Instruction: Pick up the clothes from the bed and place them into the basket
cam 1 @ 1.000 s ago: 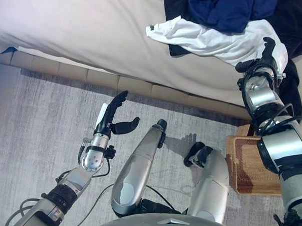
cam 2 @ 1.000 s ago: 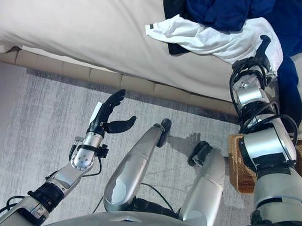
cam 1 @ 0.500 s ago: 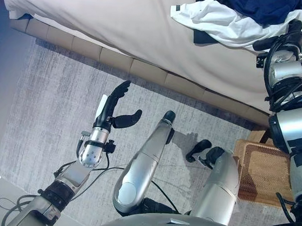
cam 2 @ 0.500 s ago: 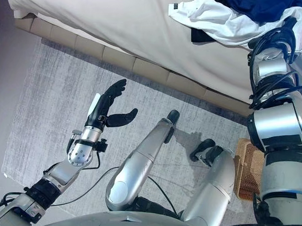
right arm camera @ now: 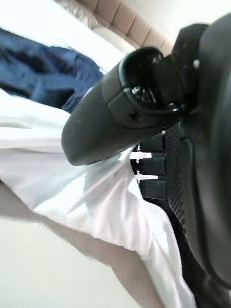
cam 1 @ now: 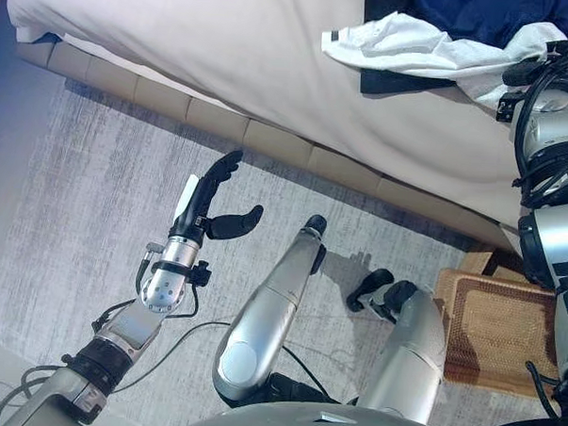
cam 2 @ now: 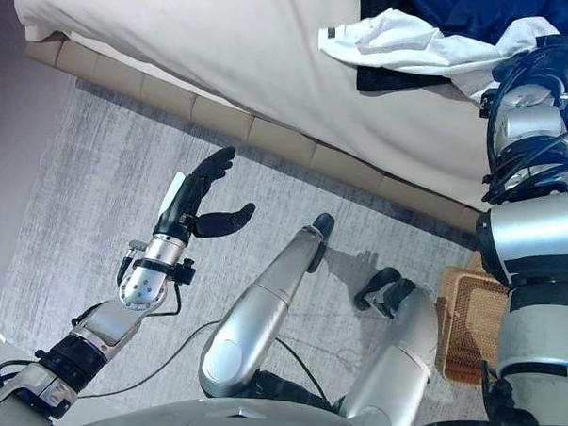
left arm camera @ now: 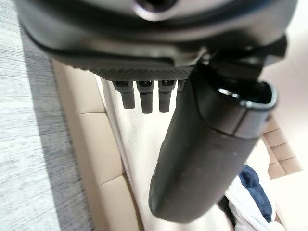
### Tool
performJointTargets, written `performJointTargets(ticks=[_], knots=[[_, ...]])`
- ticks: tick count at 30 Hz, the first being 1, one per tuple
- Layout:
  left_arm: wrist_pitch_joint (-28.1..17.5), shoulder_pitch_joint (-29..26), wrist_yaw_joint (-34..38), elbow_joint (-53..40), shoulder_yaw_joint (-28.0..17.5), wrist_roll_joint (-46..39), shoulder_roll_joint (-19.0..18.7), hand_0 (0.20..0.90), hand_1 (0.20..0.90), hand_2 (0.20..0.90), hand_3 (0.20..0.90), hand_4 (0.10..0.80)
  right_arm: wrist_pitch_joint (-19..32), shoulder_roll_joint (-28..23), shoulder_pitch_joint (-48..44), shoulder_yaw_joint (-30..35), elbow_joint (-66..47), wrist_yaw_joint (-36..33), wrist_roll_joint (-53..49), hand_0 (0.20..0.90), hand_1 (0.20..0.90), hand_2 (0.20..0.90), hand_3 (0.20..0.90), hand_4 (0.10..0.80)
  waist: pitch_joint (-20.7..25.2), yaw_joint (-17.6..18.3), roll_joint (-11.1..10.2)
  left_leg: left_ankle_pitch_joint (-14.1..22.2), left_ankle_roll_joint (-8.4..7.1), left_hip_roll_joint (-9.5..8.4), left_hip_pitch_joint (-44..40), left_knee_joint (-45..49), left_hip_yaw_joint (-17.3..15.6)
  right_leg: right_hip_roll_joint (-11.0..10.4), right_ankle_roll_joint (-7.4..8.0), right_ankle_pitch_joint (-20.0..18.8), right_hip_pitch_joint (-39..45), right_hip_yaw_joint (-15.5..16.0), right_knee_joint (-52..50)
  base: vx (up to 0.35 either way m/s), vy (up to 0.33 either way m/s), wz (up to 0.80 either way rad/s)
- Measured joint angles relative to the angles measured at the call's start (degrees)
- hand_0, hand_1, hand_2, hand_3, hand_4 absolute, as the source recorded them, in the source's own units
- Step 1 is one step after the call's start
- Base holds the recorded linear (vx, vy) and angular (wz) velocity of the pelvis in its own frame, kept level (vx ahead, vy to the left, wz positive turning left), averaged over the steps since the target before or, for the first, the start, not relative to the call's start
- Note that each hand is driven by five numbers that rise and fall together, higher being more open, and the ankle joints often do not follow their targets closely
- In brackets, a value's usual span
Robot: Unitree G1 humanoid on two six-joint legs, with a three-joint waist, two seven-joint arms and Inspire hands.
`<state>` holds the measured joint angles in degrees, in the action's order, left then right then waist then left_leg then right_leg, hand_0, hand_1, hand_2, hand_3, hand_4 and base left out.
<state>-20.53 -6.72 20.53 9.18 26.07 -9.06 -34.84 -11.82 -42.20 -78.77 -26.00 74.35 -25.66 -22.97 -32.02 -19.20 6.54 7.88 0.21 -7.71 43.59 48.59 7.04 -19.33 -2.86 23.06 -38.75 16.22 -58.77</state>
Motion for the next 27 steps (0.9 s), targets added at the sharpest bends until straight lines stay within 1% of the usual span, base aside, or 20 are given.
performJointTargets(ticks=[2,3,5,7,10,11,14,15,16,18,19,20,21,22,23,25,26,27], knots=[[0.0,-0.1,0.1,-0.1,0.0,0.0,-0.1,0.900,0.900,0.900,0.900,0.800,0.0,0.0,0.1,0.0,0.0,0.1,0.2,0.300,0.300,0.300,0.200,0.100,0.0,0.1,0.0,0.0,0.05,0.36,-1.9,-1.0,-0.4,0.1,0.01,0.0,1.6,-0.1,1.2,0.004,0.029,-0.13],[0.0,0.0,0.2,-0.1,0.0,0.0,-0.1,0.900,0.900,0.900,0.900,0.800,0.0,0.2,0.2,0.0,0.0,0.2,0.8,0.300,0.300,0.300,0.200,0.100,0.0,0.1,0.0,0.0,0.06,0.56,-2.9,-1.6,-0.6,0.2,0.29,-0.2,2.6,-0.1,1.9,-0.003,0.023,-0.12],[0.0,0.0,0.2,-0.2,0.1,0.0,-0.1,0.900,0.900,0.900,0.900,0.800,0.0,0.2,0.3,0.0,0.0,0.2,1.6,0.300,0.300,0.300,0.200,0.100,0.0,0.3,0.0,0.0,0.08,0.62,-4.1,-2.2,-0.9,0.2,0.29,-0.3,3.7,-0.2,2.6,-0.018,0.014,-0.08],[0.0,-0.1,0.3,-0.2,0.1,0.0,-0.1,0.900,0.900,0.900,0.900,0.800,0.1,0.2,0.4,0.0,-0.1,0.4,2.5,0.300,0.300,0.300,0.200,0.100,0.0,0.5,0.0,0.0,0.11,0.77,-5.3,-3.1,-1.0,0.3,0.90,-1.0,4.9,-0.1,3.7,-0.027,0.012,-0.07],[0.0,-0.3,0.4,-0.1,0.2,0.0,-0.1,0.900,0.900,0.900,0.900,0.800,0.5,0.3,0.8,-0.3,-0.1,1.3,2.9,0.300,0.300,0.300,0.200,0.100,0.0,0.6,0.0,-0.1,0.02,1.78,-7.2,-4.4,-1.6,1.3,0.79,-1.9,6.6,-0.2,5.8,-0.025,0.013,-0.15],[0.0,-0.4,0.4,0.1,0.5,0.0,-0.1,0.900,0.900,0.900,0.900,0.800,0.6,0.3,1.4,-0.3,-0.2,1.5,2.9,0.300,0.300,0.300,0.200,0.100,0.0,0.6,0.0,-0.1,0.02,1.92,-8.2,-5.2,-1.7,1.6,1.09,-2.2,7.6,-0.2,6.6,-0.015,0.014,-0.16],[0.3,-0.8,0.6,0.2,0.6,0.2,-0.1,0.900,0.900,0.900,0.900,0.800,1.7,0.4,3.1,-0.7,-0.5,2.3,2.8,0.300,0.300,0.300,0.200,0.100,-0.1,1.1,-0.2,-0.1,0.03,2.84,-12.4,-7.3,-2.5,2.6,1.25,-3.3,11.3,-0.6,9.8,0.021,0.023,-0.21],[0.5,-1.1,0.6,0.5,0.6,0.2,0.0,0.900,0.900,0.900,0.900,0.800,2.2,0.4,4.0,-0.8,-1.5,2.4,2.7,0.300,0.300,0.300,0.200,0.100,-0.1,1.1,-0.2,-0.2,0.09,3.16,-13.6,-8.3,-2.6,3.1,1.67,-3.9,12.5,-0.7,10.9,0.039,0.025,-0.27],[0.9,-1.4,0.7,0.9,0.6,0.2,0.0,0.900,0.900,0.900,0.900,0.800,3.1,0.3,5.0,-0.8,-3.2,2.4,2.3,0.300,0.300,0.300,0.200,0.100,-0.1,1.5,-0.3,-0.2,0.10,3.96,-15.4,-9.4,-2.9,3.8,1.79,-4.6,14.0,-1.0,12.6,0.042,0.031,-0.33],[2.9,-1.9,1.3,1.6,0.7,0.2,0.3,0.900,0.900,0.900,0.900,0.800,5.2,0.4,6.5,-0.7,-6.7,2.5,1.5,0.300,0.300,0.300,0.200,0.100,0.0,2.6,-0.6,-0.3,0.28,4.56,-18.2,-11.9,-3.7,4.7,2.22,-5.4,16.5,-1.5,15.4,-0.028,0.048,-0.33],[3.4,-2.3,1.5,2.6,0.8,0.2,0.4,0.900,0.900,0.900,0.900,0.800,6.1,0.4,6.9,-0.8,-8.1,2.5,1.5,0.300,0.300,0.300,0.200,0.100,0.1,3.5,-0.7,-0.5,0.49,4.90,-19.5,-12.9,-4.2,5.2,2.11,-6.1,17.6,-1.8,16.8,-0.015,0.041,-0.25],[4.2,-2.8,1.8,3.5,0.8,0.2,0.4,0.900,0.900,0.900,0.900,0.800,6.7,0.4,7.2,-0.7,-9.6,2.6,1.1,0.300,0.300,0.300,0.200,0.100,0.1,4.0,-0.9,-0.9,0.68,5.06,-20.6,-14.3,-4.4,5.5,2.33,-7.0,18.5,-1.8,18.2,0.068,0.027,-0.27],[5.6,-3.4,2.2,4.5,0.6,0.2,0.5,0.900,0.900,0.900,0.900,0.800,6.9,0.2,7.7,-0.5,-11.8,3.0,0.9,0.300,0.300,0.300,0.200,0.100,0.1,5.2,-1.4,-1.1,0.76,5.89,-22.3,-15.9,-5.5,6.3,2.32,-7.8,19.9,-2.2,20.4,0.070,0.028,-0.34],[6.7,-3.8,2.3,5.7,0.7,0.2,0.4,0.900,0.900,0.900,0.900,0.800,7.4,0.2,9.0,0.6,-14.5,3.4,0.6,0.300,0.300,0.300,0.200,0.100,0.3,5.6,-2.1,-1.5,0.75,6.16,-24.1,-18.0,-6.3,6.7,3.04,-8.5,21.0,-3.0,22.3,0.080,0.037,-0.47],[8.2,-4.1,2.3,6.7,0.7,0.2,0.4,0.900,0.900,0.900,0.900,0.800,8.6,0.2,10.0,0.8,-16.4,3.9,0.3,0.300,0.300,0.300,0.200,0.100,0.3,6.2,-2.6,-2.2,0.57,6.64,-26.3,-19.9,-7.0,7.4,3.25,-9.7,22.9,-3.3,24.6,0.085,0.038,-0.43],[10.3,-4.6,2.3,7.7,0.6,0.2,0.3,0.900,0.900,0.900,0.900,0.800,9.4,-0.4,12.3,2.0,-20.4,4.4,-0.6,0.300,0.300,0.300,0.200,0.100,0.5,8.4,-3.5,-2.8,0.70,6.91,-30.4,-23.9,-7.8,8.2,3.63,-11.0,26.5,-3.8,28.8,0.086,0.055,-0.31],[11.8,-4.7,2.2,7.8,0.6,0.2,0.2,0.900,0.900,0.900,0.900,0.800,9.5,-0.8,14.7,3.7,-23.7,4.8,-0.7,0.300,0.300,0.300,0.200,0.100,1.1,9.0,-4.5,-3.9,0.60,6.99,-33.3,-27.3,-9.0,8.6,4.07,-12.1,28.5,-4.7,31.6,0.072,0.049,-0.34],[12.5,-4.7,2.2,7.9,0.6,0.3,0.0,0.900,0.900,0.900,0.900,0.800,9.8,-1.4,16.5,4.1,-26.0,5.2,-0.7,0.300,0.300,0.300,0.200,0.100,1.9,10.1,-5.2,-4.5,0.54,7.11,-34.9,-29.5,-9.4,9.0,4.45,-13.0,30.0,-4.8,33.8,0.054,0.033,-0.35]])
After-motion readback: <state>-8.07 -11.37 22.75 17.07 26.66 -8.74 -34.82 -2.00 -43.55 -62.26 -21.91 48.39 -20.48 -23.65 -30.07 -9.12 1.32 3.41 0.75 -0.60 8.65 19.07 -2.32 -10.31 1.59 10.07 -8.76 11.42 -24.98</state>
